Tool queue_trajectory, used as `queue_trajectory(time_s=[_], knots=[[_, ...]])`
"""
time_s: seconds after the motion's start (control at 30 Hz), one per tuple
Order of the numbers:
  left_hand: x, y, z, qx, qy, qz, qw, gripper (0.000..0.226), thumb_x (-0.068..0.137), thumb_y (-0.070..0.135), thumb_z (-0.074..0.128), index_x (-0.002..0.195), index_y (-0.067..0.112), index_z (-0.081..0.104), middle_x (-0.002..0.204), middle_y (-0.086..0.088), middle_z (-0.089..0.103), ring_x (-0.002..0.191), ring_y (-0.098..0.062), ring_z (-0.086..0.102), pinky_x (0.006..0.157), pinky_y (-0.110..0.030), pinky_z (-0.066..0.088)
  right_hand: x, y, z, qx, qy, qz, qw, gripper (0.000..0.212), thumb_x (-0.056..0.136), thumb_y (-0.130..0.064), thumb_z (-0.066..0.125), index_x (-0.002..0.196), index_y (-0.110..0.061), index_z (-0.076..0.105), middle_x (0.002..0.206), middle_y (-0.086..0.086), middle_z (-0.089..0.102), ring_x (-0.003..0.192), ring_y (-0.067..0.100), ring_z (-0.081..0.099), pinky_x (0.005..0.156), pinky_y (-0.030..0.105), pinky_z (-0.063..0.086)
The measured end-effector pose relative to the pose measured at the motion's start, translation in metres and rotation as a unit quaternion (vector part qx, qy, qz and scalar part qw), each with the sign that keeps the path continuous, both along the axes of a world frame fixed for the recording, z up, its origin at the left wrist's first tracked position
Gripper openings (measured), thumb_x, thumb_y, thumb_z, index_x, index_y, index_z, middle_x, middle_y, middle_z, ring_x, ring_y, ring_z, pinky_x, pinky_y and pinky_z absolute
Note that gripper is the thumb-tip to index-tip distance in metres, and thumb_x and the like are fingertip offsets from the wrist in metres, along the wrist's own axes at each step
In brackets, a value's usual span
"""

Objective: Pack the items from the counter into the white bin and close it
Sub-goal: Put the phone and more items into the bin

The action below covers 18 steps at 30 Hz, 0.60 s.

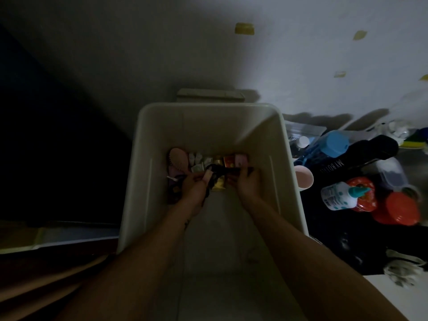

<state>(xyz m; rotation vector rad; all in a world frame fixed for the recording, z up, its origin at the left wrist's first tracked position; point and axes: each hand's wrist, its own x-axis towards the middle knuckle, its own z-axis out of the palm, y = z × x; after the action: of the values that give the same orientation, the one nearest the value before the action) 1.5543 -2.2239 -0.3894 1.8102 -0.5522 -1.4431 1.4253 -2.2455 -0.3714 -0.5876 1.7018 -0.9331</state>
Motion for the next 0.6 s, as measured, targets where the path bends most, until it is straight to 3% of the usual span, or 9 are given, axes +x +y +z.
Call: queue_trajectory(time_s=[0.13,0.2,0.27,0.3,0.37,0.43,0.5,0.6], knots=[[-0.001,-0.002,0.001,-0.013,-0.006,0.013,1.0,0.018,0.095,0.031,0.062,0.101,0.015,0.064,0.075,0.002,0.064,0.045,0.002,0.059,0.037,-0.012,0.043,-0.004,0.0,0.004,-0.02,0.142,0.054,0.988,0.04,0.105,-0.03,0.038,0.122,0.006,0.045,0.117,0.027,0.06,0.104,0.039,0.061,0.09,0.053,0.047],[-0.001,-0.002,0.001,-0.013,0.004,0.013,1.0,0.025,0.096,0.031,0.06,0.1,0.006,0.065,0.077,-0.014,0.068,0.051,-0.01,0.064,0.038,-0.016,0.044,-0.004,0.0,0.001,-0.02,0.154,0.056,0.986,0.035,0.105,-0.026,0.038,0.12,0.005,0.044,0.117,0.027,0.059,0.102,0.039,0.061,0.089,0.053,0.047],[-0.001,-0.001,0.001,-0.012,0.01,0.005,1.0,0.033,0.096,0.033,0.059,0.101,0.001,0.066,0.082,-0.029,0.068,0.061,-0.029,0.065,0.042,-0.021,0.047,-0.005,-0.001,-0.004,-0.014,0.165,0.064,0.984,0.031,0.105,-0.022,0.038,0.12,0.005,0.045,0.117,0.024,0.06,0.102,0.036,0.061,0.084,0.045,0.05],[0.0,0.0,0.001,-0.014,0.0,0.0,1.0,0.034,0.096,0.035,0.059,0.1,0.002,0.067,0.082,-0.03,0.068,0.061,-0.03,0.064,0.042,-0.022,0.048,-0.005,-0.002,-0.007,-0.009,0.156,0.063,0.986,0.03,0.105,-0.02,0.038,0.121,0.004,0.046,0.116,0.021,0.061,0.102,0.035,0.061,0.078,0.039,0.05],[0.001,-0.001,-0.001,-0.012,-0.017,-0.004,1.0,0.034,0.095,0.037,0.06,0.097,0.005,0.068,0.081,-0.028,0.068,0.058,-0.028,0.063,0.043,-0.022,0.049,-0.003,-0.005,-0.016,0.002,0.106,0.044,0.993,0.029,0.104,-0.017,0.04,0.124,0.002,0.048,0.113,0.017,0.062,0.102,0.036,0.063,0.074,0.036,0.054],[0.003,-0.001,-0.001,-0.005,-0.011,0.001,1.0,0.03,0.094,0.037,0.062,0.103,0.008,0.066,0.085,-0.024,0.07,0.06,-0.028,0.064,0.047,-0.025,0.051,0.001,-0.008,-0.022,0.023,0.067,0.028,0.997,0.028,0.103,-0.014,0.042,0.125,0.002,0.049,0.117,0.02,0.063,0.104,0.039,0.063,0.088,0.048,0.054],[0.004,-0.001,-0.004,-0.002,-0.014,0.002,1.0,0.032,0.093,0.038,0.063,0.11,0.011,0.064,0.095,-0.013,0.071,0.068,-0.021,0.065,0.053,-0.026,0.052,0.005,-0.012,-0.029,0.043,0.042,0.029,0.998,0.029,0.102,-0.01,0.043,0.127,0.003,0.051,0.118,0.022,0.062,0.104,0.038,0.062,0.093,0.051,0.051],[0.004,-0.001,-0.008,-0.007,-0.041,0.001,0.999,0.028,0.092,0.041,0.064,0.107,0.018,0.064,0.103,-0.004,0.067,0.081,-0.012,0.062,0.063,-0.023,0.049,0.005,-0.013,-0.039,0.049,0.017,0.05,0.997,0.028,0.096,-0.003,0.048,0.122,0.004,0.057,0.108,0.022,0.061,0.091,0.028,0.057,0.081,0.042,0.048]])
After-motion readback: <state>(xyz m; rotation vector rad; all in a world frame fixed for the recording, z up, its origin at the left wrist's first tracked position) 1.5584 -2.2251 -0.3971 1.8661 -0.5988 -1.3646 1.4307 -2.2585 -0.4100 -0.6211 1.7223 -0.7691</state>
